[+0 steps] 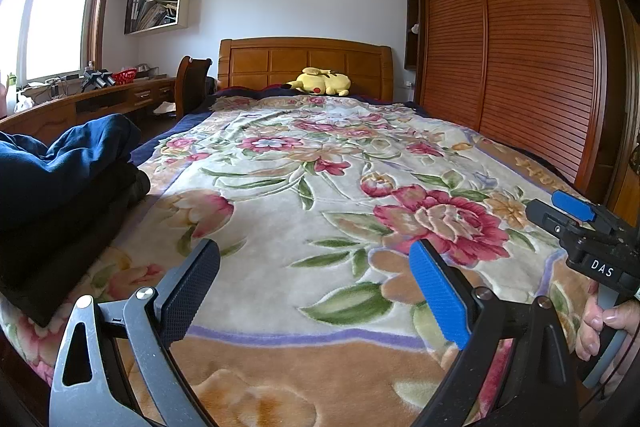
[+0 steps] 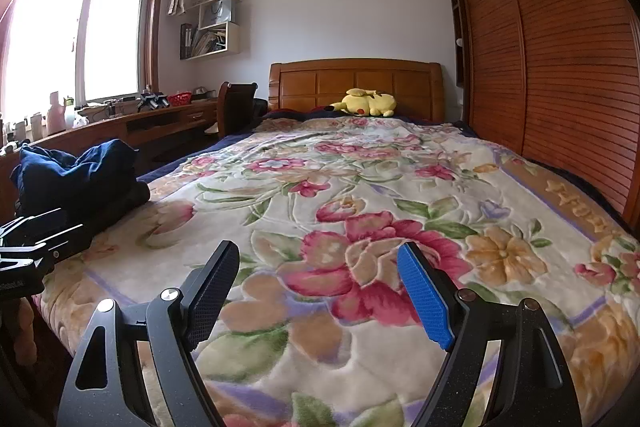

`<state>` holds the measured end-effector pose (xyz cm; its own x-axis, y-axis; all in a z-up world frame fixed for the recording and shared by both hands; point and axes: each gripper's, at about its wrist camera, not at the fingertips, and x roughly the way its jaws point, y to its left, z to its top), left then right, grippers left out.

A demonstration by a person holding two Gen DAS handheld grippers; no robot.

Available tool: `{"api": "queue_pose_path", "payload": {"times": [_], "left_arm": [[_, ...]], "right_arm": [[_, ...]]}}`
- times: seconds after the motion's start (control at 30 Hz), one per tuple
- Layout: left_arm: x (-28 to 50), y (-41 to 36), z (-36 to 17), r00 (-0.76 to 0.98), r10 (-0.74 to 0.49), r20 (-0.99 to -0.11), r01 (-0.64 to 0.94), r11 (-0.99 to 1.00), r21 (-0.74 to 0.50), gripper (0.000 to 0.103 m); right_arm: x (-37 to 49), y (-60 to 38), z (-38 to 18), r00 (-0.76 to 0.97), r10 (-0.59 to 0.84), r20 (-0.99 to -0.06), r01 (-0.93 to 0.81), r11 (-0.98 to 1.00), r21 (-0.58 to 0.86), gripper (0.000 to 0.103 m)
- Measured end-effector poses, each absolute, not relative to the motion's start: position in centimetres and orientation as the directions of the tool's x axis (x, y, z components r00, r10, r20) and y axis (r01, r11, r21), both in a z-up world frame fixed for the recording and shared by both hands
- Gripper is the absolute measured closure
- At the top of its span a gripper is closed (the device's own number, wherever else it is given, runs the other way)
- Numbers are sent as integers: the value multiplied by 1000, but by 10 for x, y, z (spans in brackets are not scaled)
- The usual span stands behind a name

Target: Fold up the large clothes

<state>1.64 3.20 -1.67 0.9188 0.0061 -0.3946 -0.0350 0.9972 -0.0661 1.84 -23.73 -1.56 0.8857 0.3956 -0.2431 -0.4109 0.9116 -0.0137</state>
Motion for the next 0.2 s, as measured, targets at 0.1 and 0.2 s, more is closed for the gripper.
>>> {"api": "queue_pose_path", "payload": {"times": [0.1, 0.2], "left_arm": [[17, 32, -17, 919, 6, -395, -34, 997, -65, 7], [17, 32, -17, 919, 5, -395, -34, 997, -67, 7]], "right_arm": [[18, -237, -16, 886, 395, -242, -410, 912, -14, 20], [19, -237, -16, 887, 394, -242, -409, 912, -16, 20]]}}
